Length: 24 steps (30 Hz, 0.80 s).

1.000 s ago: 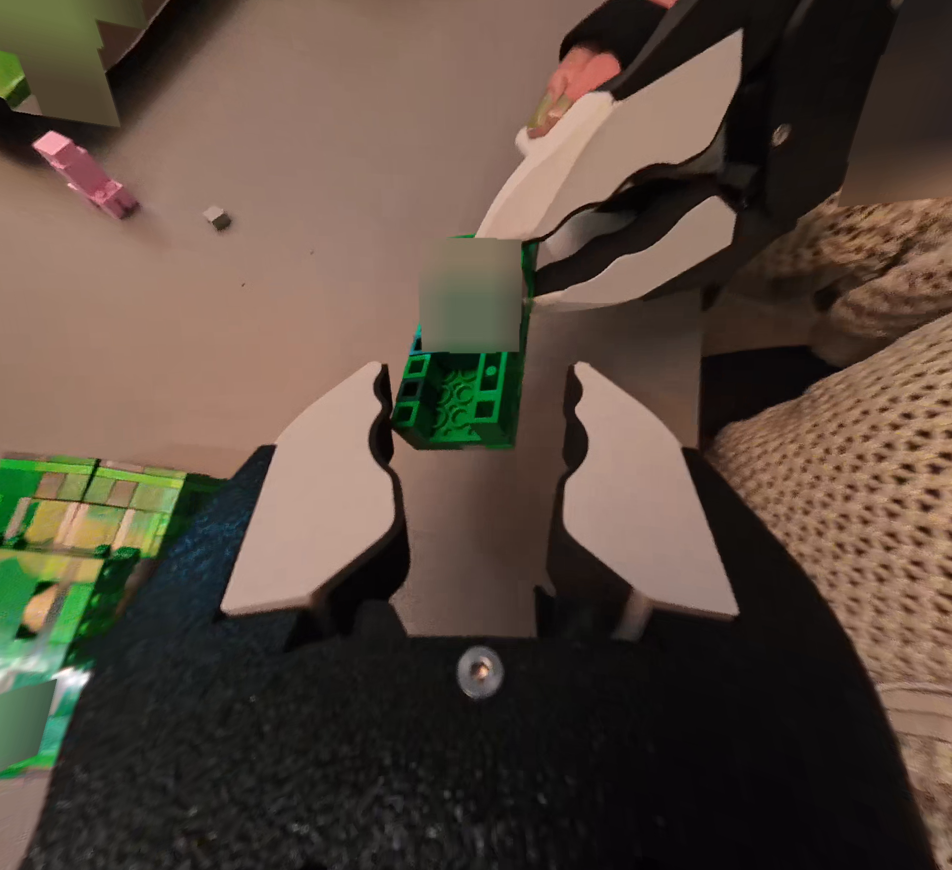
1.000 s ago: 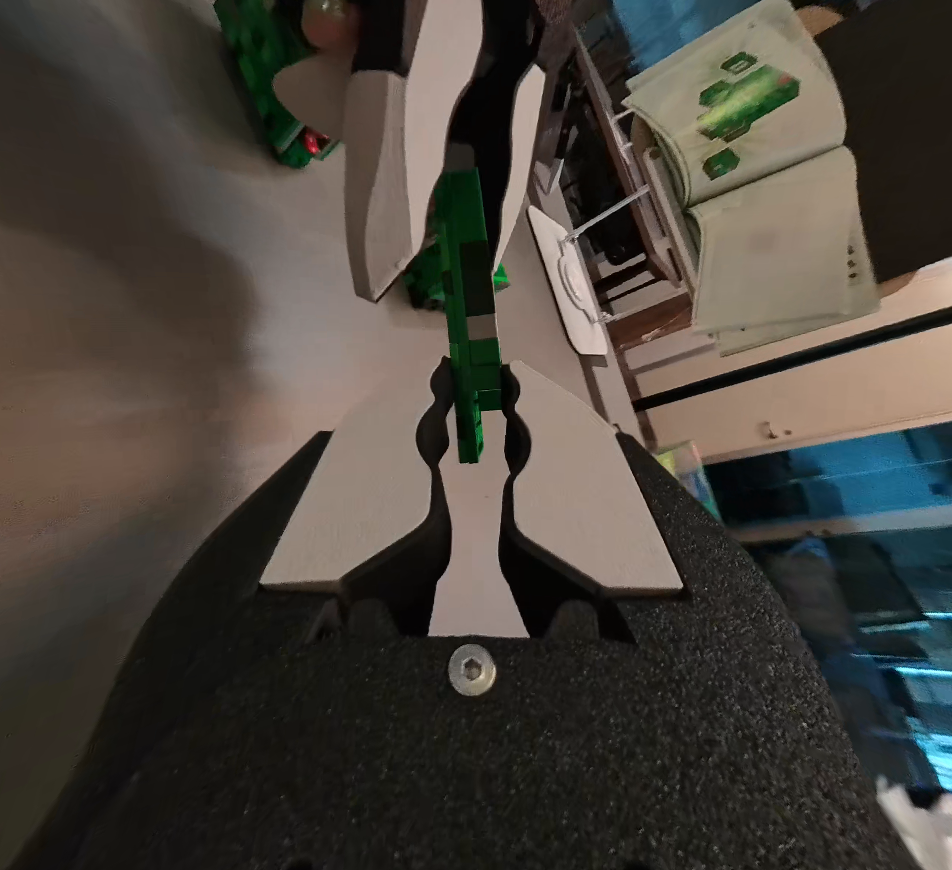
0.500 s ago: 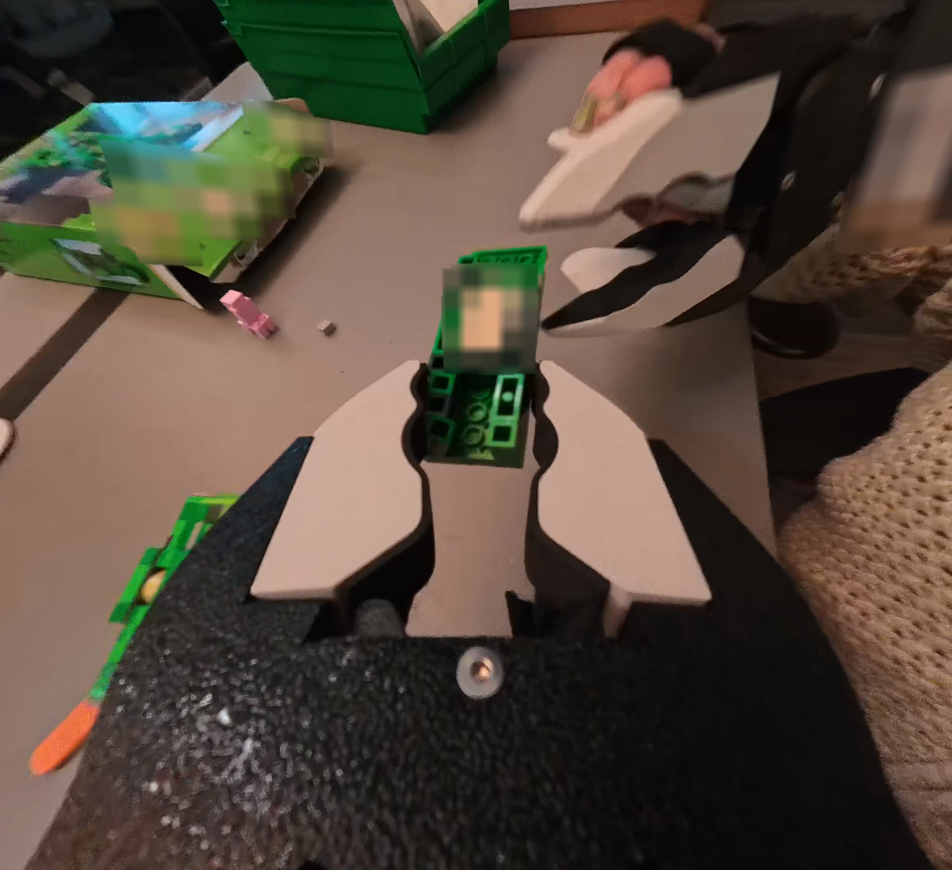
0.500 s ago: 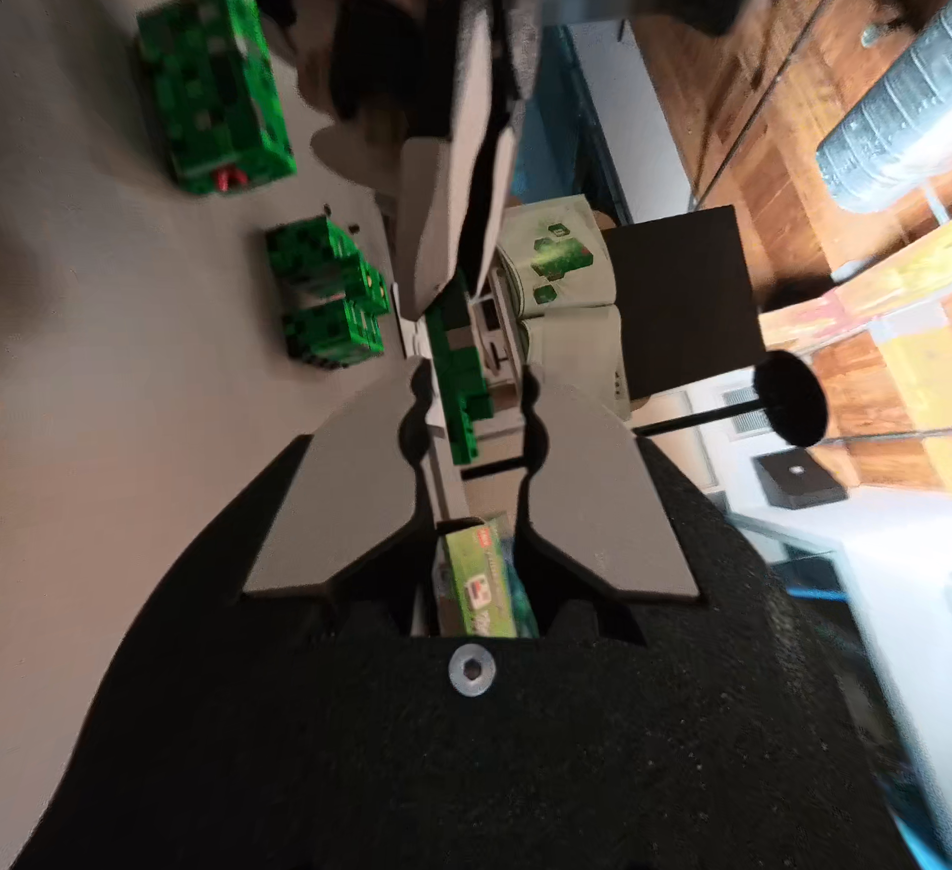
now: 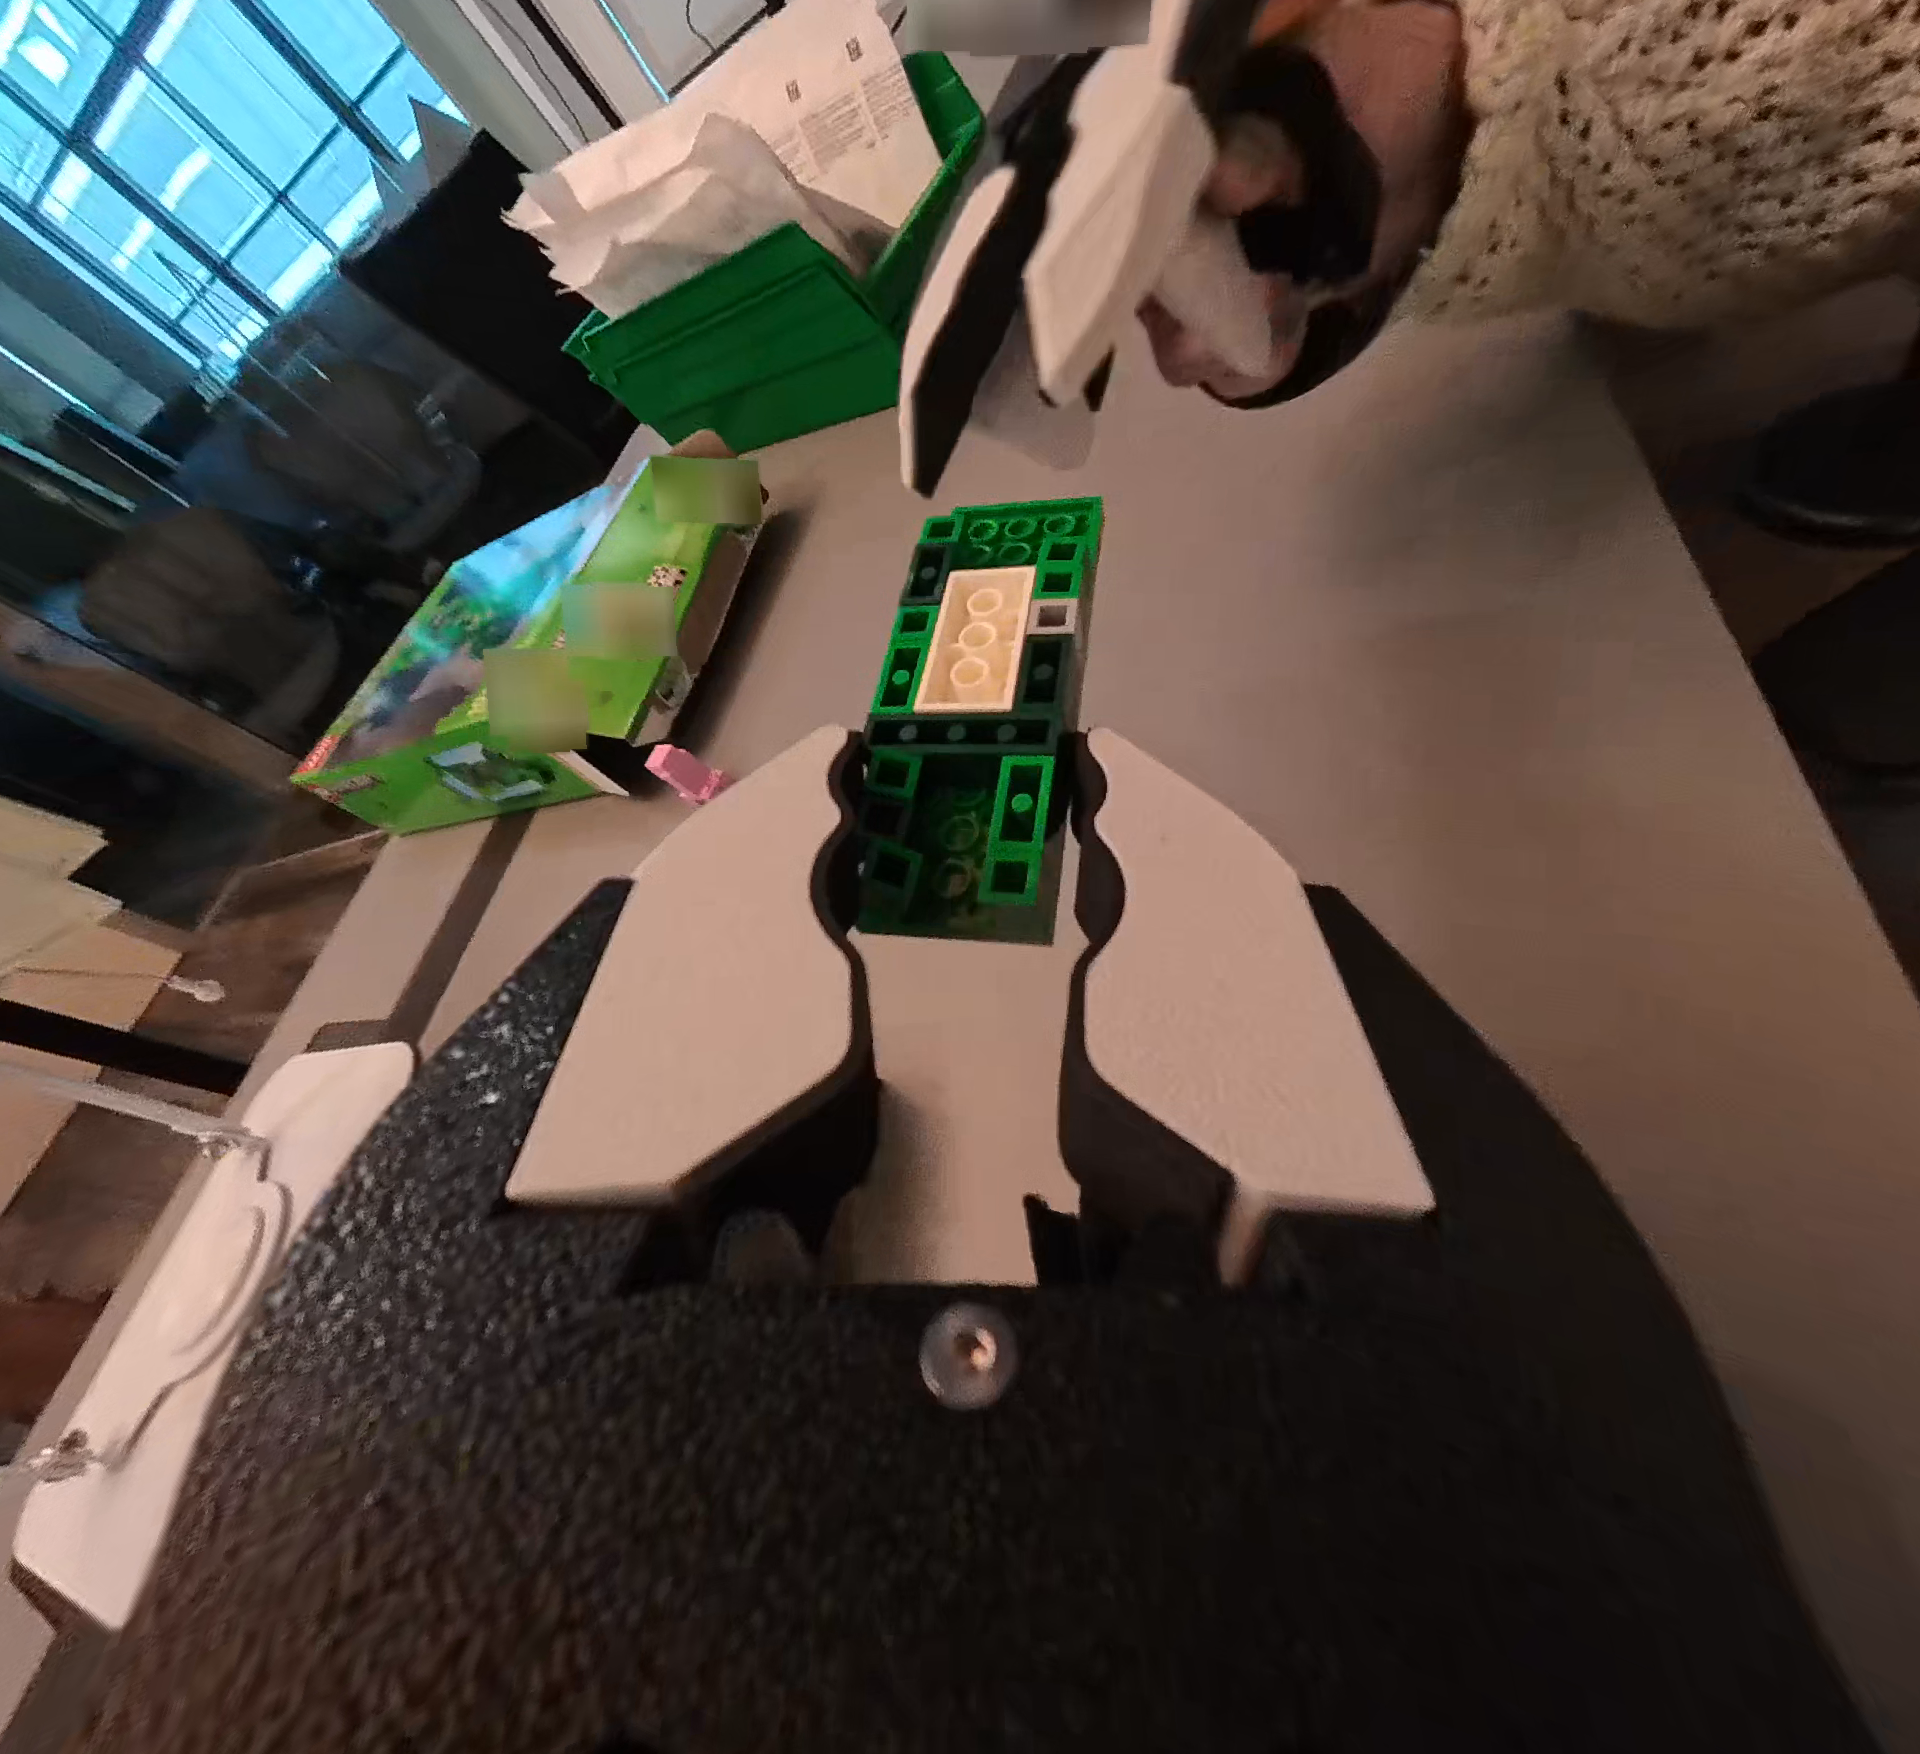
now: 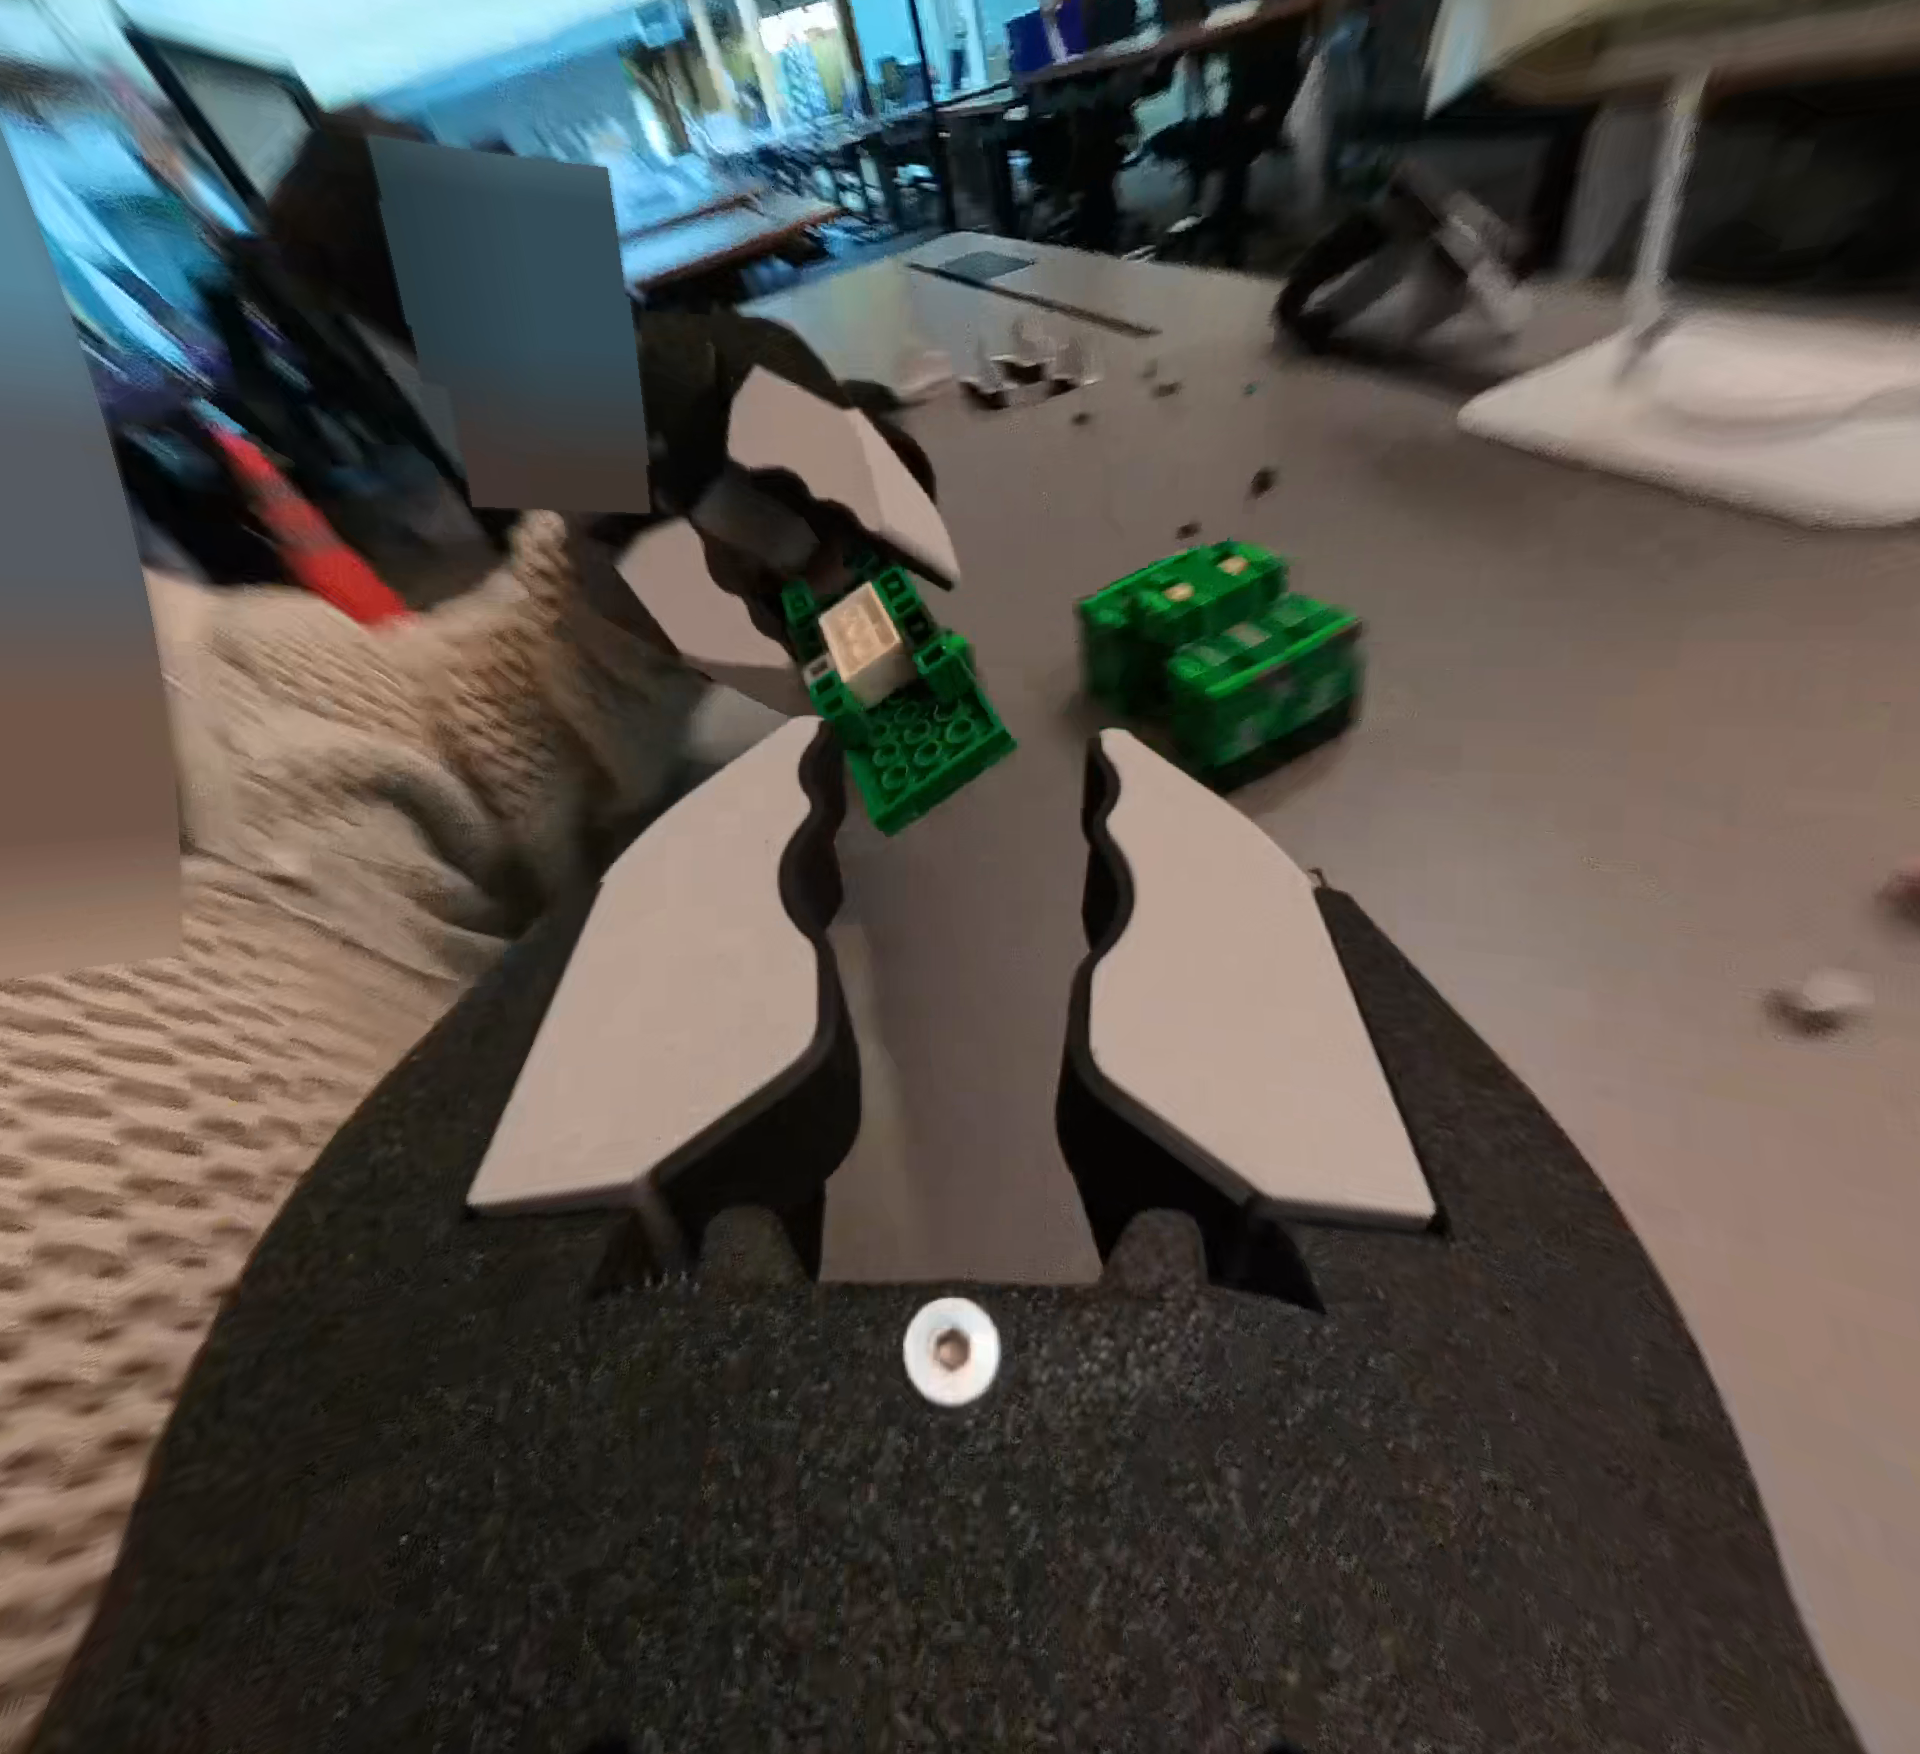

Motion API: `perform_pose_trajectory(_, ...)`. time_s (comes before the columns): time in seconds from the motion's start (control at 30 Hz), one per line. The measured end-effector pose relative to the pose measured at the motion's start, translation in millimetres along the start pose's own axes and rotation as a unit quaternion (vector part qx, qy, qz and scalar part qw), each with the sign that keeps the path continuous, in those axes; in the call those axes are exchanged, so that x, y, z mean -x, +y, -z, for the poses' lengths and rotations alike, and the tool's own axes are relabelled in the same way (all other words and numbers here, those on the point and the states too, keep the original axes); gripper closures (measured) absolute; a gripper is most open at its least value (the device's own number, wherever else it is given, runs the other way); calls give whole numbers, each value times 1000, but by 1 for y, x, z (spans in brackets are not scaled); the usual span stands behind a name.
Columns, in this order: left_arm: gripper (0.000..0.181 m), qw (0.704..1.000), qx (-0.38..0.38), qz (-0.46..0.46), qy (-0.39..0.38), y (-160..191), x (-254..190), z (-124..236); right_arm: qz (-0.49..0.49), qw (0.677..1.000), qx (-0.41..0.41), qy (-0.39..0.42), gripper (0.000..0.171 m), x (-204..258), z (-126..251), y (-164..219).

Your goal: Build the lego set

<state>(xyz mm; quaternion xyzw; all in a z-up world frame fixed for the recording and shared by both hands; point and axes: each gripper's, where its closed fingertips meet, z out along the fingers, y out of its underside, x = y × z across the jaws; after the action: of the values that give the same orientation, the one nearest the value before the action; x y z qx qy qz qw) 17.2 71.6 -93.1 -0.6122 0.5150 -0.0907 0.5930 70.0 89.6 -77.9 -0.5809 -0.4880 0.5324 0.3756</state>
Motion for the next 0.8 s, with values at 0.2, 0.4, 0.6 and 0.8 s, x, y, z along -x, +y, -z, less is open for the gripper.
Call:
perform_pose_trajectory(0.2,144,1000,4,-24,11,1,-6,0,-204,971,18,-122,136,10,-11,13)
perform_pose_trajectory(0.4,144,999,0,-29,17,2,-9,0,-228,961,37,-154,158,19,-19,23)
perform_pose_trajectory(0.6,145,999,16,-24,24,10,-10,-3,-242,956,40,-162,161,18,-20,28)
perform_pose_trajectory(0.8,145,999,34,-16,36,22,-10,-13,-254,954,34,-154,163,6,-20,35)
